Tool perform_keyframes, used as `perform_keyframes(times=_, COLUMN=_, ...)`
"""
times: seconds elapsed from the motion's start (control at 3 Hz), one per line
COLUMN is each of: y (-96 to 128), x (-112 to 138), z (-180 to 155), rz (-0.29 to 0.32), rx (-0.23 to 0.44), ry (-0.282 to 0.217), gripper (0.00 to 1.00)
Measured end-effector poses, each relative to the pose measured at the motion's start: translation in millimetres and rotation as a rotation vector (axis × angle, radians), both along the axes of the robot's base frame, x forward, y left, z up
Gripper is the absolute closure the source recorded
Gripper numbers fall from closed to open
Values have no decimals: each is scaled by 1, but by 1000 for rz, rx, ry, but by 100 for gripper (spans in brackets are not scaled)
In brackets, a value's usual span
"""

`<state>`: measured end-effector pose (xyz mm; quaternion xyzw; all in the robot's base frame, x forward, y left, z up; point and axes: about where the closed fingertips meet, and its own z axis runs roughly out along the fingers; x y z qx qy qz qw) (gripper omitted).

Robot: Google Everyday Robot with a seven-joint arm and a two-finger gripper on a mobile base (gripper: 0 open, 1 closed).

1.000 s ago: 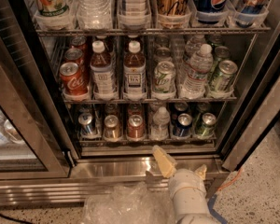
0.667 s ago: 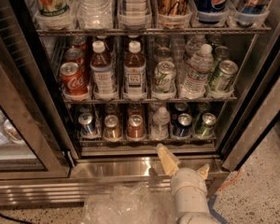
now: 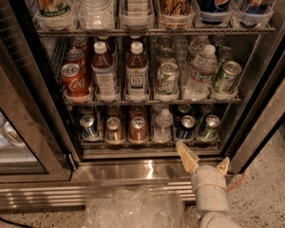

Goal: Pick green can from bottom shelf of fridge

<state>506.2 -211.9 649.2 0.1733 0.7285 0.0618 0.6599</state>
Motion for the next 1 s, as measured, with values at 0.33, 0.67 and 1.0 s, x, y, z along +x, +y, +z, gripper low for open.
perform_keyframes(times=0.33, y=-26, x=12, z=1, rz=37, rx=-43, ry=-7, gripper=0)
perform_keyframes(times=0.67, y=-5, x=15, z=-14, rz=172, rx=-37, ry=40, gripper=0)
perform_keyframes(times=1.0, y=8, x=14, z=-17, rz=222, rx=-29, ry=50, gripper=0)
